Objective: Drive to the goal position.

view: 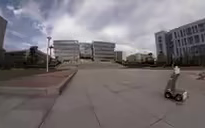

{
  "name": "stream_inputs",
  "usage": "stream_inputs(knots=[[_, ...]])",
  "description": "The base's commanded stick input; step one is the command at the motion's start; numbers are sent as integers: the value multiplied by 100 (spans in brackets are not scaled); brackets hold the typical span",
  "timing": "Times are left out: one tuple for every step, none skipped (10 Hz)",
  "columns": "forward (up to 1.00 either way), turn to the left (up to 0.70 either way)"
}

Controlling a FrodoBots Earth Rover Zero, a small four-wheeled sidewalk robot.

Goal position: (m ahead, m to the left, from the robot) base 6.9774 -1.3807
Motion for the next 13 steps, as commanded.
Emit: stream_inputs(knots=[[70,35],[70,35],[70,35],[70,30],[70,20],[70,10],[70,0],[70,0],[70,0],[70,0],[70,0],[70,0],[70,0]])
